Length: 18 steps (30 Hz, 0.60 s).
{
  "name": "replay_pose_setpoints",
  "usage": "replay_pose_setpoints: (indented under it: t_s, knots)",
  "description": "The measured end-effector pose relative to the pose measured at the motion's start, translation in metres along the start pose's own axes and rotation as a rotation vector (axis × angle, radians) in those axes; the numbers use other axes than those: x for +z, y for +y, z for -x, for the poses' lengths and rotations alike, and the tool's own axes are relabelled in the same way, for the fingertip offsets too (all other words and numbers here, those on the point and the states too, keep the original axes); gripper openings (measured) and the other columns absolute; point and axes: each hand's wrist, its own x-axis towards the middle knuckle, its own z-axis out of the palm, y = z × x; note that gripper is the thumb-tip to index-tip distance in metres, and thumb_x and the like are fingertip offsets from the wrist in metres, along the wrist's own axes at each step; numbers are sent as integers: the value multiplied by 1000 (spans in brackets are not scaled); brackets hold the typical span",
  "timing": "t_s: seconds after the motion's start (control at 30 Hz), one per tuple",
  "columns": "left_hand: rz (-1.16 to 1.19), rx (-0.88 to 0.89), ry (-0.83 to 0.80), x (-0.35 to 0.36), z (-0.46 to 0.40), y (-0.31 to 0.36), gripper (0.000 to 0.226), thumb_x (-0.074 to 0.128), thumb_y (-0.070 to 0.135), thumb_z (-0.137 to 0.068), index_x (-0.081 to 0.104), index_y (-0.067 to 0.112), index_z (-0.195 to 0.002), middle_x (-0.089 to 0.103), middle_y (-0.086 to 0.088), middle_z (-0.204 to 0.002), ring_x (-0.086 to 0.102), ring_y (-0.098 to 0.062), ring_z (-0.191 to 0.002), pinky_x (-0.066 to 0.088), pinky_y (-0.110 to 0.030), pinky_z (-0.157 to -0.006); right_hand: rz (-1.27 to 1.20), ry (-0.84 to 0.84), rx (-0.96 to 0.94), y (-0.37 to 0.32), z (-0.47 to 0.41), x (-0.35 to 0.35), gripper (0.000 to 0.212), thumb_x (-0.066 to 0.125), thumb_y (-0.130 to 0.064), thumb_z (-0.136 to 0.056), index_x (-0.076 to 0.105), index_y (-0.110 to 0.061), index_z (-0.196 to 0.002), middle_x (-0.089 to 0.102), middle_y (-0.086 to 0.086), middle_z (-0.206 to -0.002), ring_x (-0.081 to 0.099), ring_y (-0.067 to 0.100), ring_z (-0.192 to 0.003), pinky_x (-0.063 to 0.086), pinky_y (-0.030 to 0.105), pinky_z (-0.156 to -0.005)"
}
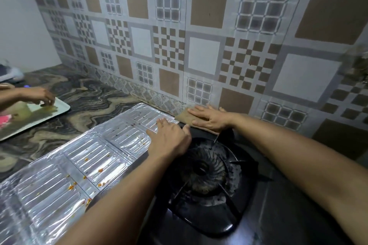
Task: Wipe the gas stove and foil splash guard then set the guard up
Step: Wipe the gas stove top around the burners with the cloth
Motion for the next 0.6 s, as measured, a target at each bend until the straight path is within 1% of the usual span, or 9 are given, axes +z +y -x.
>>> replay_pose_setpoints:
  t_s: [0.03,0.1,0.2,0.27,0.33,0.4,0.5,0.57,0.6]
  knots:
    - [12,-17,17,0,0,-1,70,19,49,-97,36,-1,-142,18,-19,-157,10,-31,-147,10,-63,-113,11,-4,-25,-7,-8,-1,64,27,-68,-93,6,-51,-150,-9,-12,-163,-13,29,-149,-9,64,-113]
    - [43,-61,25,0,-1,-2,74,18,51,-96,26,-3,-147,11,-19,-159,5,-31,-148,7,-63,-114,45,-11,-77,-20,-19,-4,60,28,-66,-94,12,-51,-150,-7,-10,-163,-14,30,-148,-10,66,-112]
    - [81,-156,1,-1,-1,-2,89,17,63,-92,10,-4,-150,0,-18,-160,-3,-31,-149,3,-62,-115,72,-22,-131,-25,-27,-6,56,29,-61,-96,16,-49,-149,-7,-8,-163,-16,31,-148,-14,68,-109]
    - [62,-190,-9,-2,1,-3,98,16,72,-88,6,-4,-150,-2,-19,-160,-4,-32,-149,2,-63,-115,67,-4,-145,-22,-28,-5,56,31,-59,-96,17,-47,-150,-5,-8,-163,-15,29,-148,-15,68,-107]
    - [28,-199,-13,-6,4,-2,103,14,77,-85,8,-3,-150,-1,-20,-160,-3,-34,-148,5,-64,-114,59,12,-140,-18,-28,-4,58,33,-58,-96,19,-44,-151,0,-7,-164,-9,26,-150,-13,66,-108]
    - [-7,-201,-21,-9,7,0,104,12,79,-83,16,-1,-149,1,-21,-160,0,-35,-148,8,-65,-113,18,35,-134,-12,-26,-3,61,35,-58,-96,20,-40,-152,7,-5,-164,-1,22,-150,-6,63,-113]
    - [-25,-221,-39,-10,6,1,102,12,79,-83,24,1,-148,4,-22,-159,2,-36,-148,9,-66,-112,-67,41,-158,-3,-22,1,69,40,-58,-95,17,-31,-154,9,-1,-164,5,21,-150,2,50,-121]
    - [-22,-233,-42,-8,2,-1,102,15,78,-83,25,0,-148,4,-21,-159,3,-37,-148,9,-67,-112,-106,29,-133,4,-15,2,73,41,-58,-95,13,-27,-156,5,-1,-164,4,18,-150,1,40,-122]
    - [-18,-233,-36,-6,1,-1,101,16,77,-83,25,0,-148,5,-21,-159,4,-37,-147,10,-67,-112,-130,19,-110,9,-8,3,74,40,-57,-96,10,-26,-156,3,-1,-164,3,17,-150,0,39,-122]
